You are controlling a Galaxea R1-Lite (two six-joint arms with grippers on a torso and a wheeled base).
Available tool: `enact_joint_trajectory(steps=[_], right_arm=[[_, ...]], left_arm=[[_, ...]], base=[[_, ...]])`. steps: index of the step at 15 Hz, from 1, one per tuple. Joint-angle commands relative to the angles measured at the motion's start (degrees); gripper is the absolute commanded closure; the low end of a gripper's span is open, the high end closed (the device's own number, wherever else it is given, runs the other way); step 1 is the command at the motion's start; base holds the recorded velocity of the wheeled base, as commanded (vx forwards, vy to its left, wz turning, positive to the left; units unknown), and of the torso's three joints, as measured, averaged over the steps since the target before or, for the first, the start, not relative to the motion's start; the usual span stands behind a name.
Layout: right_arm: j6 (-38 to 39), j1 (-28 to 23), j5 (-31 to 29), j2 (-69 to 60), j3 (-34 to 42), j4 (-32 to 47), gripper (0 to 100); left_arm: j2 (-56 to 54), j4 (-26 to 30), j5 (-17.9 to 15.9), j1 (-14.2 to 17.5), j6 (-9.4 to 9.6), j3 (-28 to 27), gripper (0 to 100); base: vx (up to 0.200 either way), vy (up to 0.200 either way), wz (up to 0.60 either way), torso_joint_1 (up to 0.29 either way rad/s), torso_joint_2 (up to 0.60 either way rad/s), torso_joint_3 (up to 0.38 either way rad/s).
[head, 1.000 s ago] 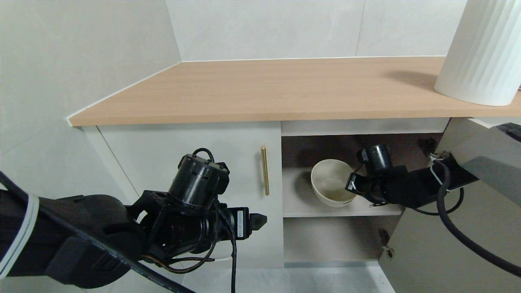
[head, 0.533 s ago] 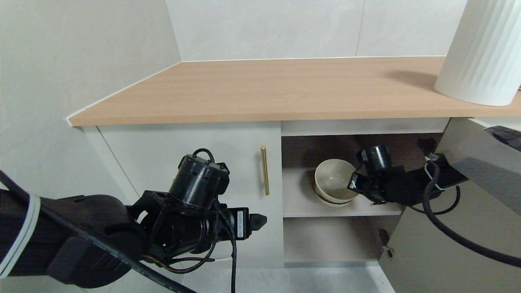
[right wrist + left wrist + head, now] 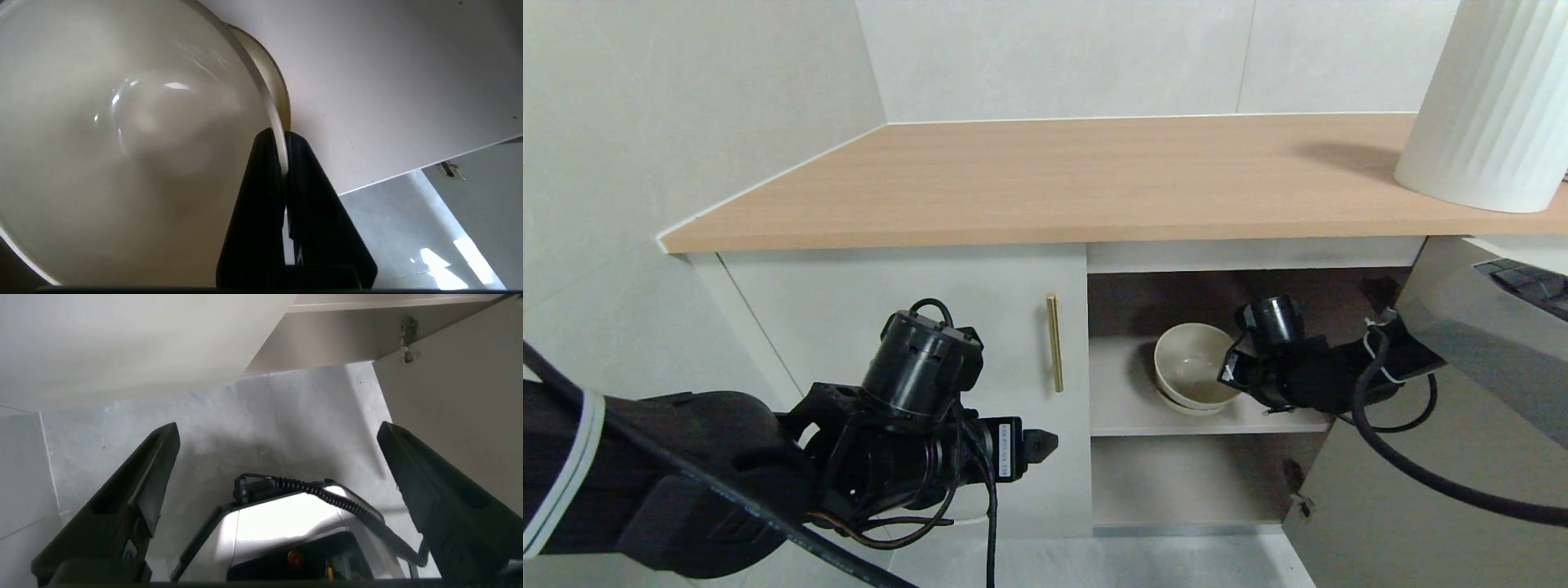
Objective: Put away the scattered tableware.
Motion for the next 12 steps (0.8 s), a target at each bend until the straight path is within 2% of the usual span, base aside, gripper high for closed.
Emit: enact_joint_trajectory(steps=[1, 2, 3, 10, 12], right_arm=[[-0.01, 0.04, -0.01, 0.43, -0.17, -0.02, 100], [-0.01, 0.04, -0.01, 0.52, -0.43, 0.07, 100], [-0.01, 0.04, -0.01, 0.61, -0.43, 0.07, 0], [-0.01, 0.13, 0.26, -0.98, 0.36, 0.16, 0], [-0.1, 0.4, 0.7, -4.14, 2.64, 0.95, 0]], left_arm=[[0.09, -0.04, 0.04, -0.02, 0.0, 0.01, 0], [0.09, -0.04, 0.04, -0.02, 0.0, 0.01, 0], [0.09, -0.04, 0.04, -0.02, 0.0, 0.01, 0], [-0.17, -0.04, 0.04, -0.02, 0.0, -0.08, 0], [-1.31, 0.05, 0.04, 0.68, 0.0, -0.16, 0]], base=[[0.0, 0.0, 0.0, 0.0, 0.0, 0.0], [0.0, 0.0, 0.0, 0.0, 0.0, 0.0], [0.0, 0.0, 0.0, 0.0, 0.0, 0.0], [0.0, 0.0, 0.0, 0.0, 0.0, 0.0], [0.0, 0.0, 0.0, 0.0, 0.0, 0.0]])
